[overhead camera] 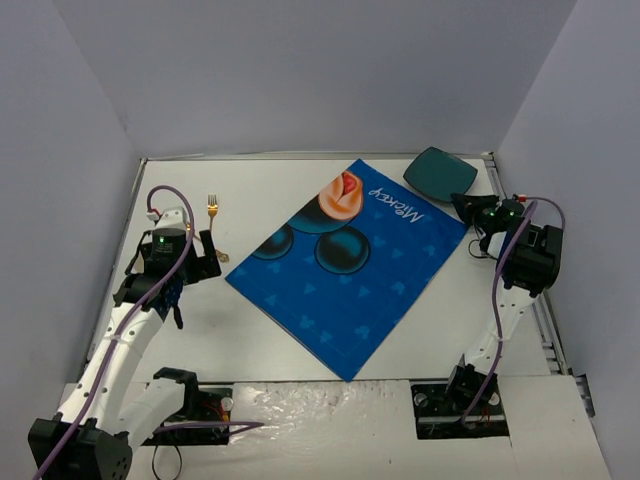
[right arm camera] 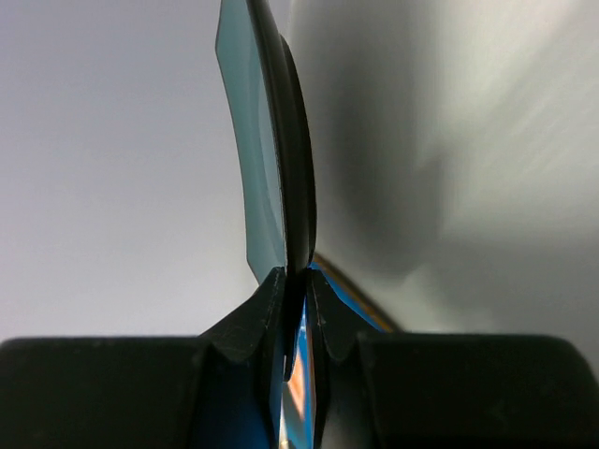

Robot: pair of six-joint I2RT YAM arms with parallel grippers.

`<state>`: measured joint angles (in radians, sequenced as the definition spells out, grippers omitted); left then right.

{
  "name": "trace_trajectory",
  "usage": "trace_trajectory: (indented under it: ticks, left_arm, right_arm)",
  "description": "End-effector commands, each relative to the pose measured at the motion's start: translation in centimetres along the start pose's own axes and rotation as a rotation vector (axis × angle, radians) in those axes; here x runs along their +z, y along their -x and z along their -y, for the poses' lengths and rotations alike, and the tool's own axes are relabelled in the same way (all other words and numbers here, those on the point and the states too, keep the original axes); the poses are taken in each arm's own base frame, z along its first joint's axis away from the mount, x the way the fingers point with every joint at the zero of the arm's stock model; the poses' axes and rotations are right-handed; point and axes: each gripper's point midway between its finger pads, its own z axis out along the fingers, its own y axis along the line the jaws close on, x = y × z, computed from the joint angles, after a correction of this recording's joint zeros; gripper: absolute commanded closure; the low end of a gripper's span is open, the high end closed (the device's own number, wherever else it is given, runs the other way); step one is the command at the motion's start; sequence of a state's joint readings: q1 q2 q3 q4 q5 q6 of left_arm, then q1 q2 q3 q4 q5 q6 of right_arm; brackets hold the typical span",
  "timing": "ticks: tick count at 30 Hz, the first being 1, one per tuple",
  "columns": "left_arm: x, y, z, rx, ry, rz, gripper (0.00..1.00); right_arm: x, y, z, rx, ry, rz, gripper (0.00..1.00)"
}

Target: Set the dinner table for one person

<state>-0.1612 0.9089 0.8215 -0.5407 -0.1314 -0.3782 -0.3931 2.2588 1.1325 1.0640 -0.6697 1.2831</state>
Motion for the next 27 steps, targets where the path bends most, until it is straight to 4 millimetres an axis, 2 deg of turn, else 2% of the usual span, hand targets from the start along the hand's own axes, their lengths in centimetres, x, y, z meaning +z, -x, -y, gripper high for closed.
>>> trace_trajectory:
  ticks: [1,7,11,14,23,24,25,27]
  left_arm:
    - [-0.3,2.1,0.2,-0.017,-0.009,0.077,0.03]
    - [-0.4,2.1,0.2,-0.018,-0.009,0.081,0.03]
    - [-0.6,2.2,0.0,-0.028,-0.003,0.087,0.03]
    - [-0.7,2.3,0.0,-0.034,0.001,0.091,0.03]
    - [-1.4,2.3,-0.3,-0.038,0.027,0.102,0.03]
    - [-1.5,2.3,-0.3,-0.037,0.03,0.105,0.03]
    - [-1.5,2.3,-0.3,-0.04,0.032,0.105,0.03]
    - [-1.7,2.3,-0.4,-0.039,0.041,0.111,0.03]
  right_arm:
    - [-4.0,-0.3,-17.6,-0.176,0.461,0.018,1.0]
    - [-5.9,-3.0,-19.7,-0.16,0.516,-0.015,1.0]
    - [-6.7,-7.3,-19.8,-0.186,0.471,-0.065,1.0]
    - [-7.9,-10.9,-20.9,-0.231,0.48,-0.084,1.0]
    - [-11.6,-18.7,-20.0,-0.18,0.492,-0.111,1.0]
    - [-11.8,-19.1,-19.8,-0.175,0.489,-0.11,1.0]
    - [-11.9,-20.8,-19.2,-0.168,0.478,-0.128,1.0]
    - [-12.5,-22.3,-18.5,-0.163,0.46,-0.127,1.0]
